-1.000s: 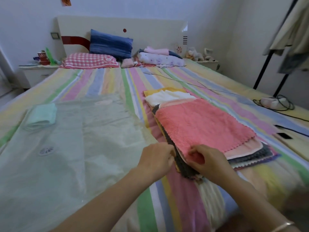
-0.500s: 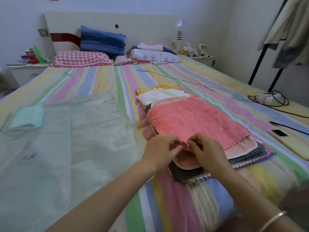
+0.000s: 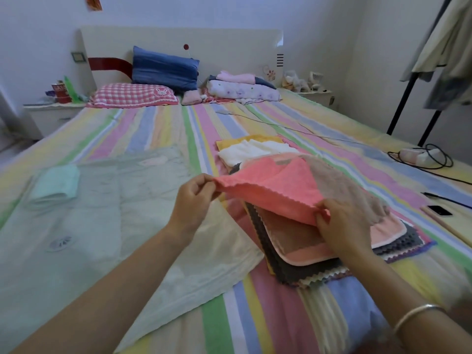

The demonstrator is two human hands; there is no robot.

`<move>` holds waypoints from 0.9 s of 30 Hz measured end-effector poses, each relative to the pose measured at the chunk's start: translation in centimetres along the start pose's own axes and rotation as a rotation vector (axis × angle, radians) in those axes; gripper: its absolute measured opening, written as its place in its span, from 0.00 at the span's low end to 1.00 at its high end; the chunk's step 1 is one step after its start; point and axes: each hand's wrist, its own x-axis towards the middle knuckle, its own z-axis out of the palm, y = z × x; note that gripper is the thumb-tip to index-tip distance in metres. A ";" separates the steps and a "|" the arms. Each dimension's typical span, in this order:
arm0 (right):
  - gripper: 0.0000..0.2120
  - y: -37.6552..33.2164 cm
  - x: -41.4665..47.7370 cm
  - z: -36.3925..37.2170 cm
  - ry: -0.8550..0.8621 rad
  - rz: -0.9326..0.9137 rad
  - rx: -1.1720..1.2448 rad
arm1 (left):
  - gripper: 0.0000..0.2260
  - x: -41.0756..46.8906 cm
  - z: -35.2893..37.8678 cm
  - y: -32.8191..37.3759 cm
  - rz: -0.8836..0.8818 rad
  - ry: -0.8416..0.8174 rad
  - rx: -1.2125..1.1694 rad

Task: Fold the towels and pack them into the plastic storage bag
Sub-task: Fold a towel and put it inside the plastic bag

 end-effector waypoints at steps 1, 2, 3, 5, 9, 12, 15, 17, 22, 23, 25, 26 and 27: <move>0.06 -0.4 0.0 0.1 -0.018 0.002 0.072 | 0.13 0.2 -1.4 0.3 0.005 0.027 -0.010; 0.05 -1.2 -0.1 0.3 -0.032 0.001 0.152 | 0.12 0.4 -2.9 0.5 0.008 0.049 -0.012; 0.04 -2.3 -0.3 0.4 -0.040 -0.010 0.233 | 0.11 0.4 -4.3 0.7 0.011 0.071 -0.011; 0.04 -4.9 -0.9 0.2 -0.035 -0.056 0.409 | 0.11 0.2 -7.3 1.0 0.023 0.119 -0.007; 0.12 -10.9 -2.9 -2.4 -0.100 -0.266 0.644 | 0.09 -1.1 -14.0 1.1 0.024 0.245 0.015; 0.06 -14.3 -4.6 -4.2 -0.276 -0.422 0.658 | 0.11 -3.3 -18.7 0.5 -0.014 0.338 0.118; 0.03 -15.7 -6.0 -4.4 -0.527 -0.461 0.630 | 0.14 -7.0 -21.2 -0.5 -0.126 0.312 0.162; 0.05 -16.1 -6.7 -4.2 -0.735 -0.457 0.597 | 0.12 -9.7 -21.9 -1.2 -0.205 0.227 0.253; 0.06 -15.6 -8.1 -2.8 -1.002 -0.362 0.420 | 0.09 -13.5 -22.4 -2.6 -0.371 -0.025 0.525; 0.06 -15.3 -8.2 -2.4 -1.022 -0.330 0.415 | 0.10 -13.6 -22.4 -2.7 -0.411 -0.049 0.566; 0.05 -14.9 -8.3 -1.8 -1.013 -0.319 0.384 | 0.09 -13.6 -22.2 -2.9 -0.466 -0.050 0.622; 0.04 -14.7 -8.3 -1.6 -0.977 -0.344 0.351 | 0.09 -13.4 -22.2 -3.0 -0.479 -0.040 0.631; 0.03 -14.6 -8.2 -1.3 -0.930 -0.372 0.319 | 0.08 -13.2 -22.2 -2.9 -0.479 -0.024 0.628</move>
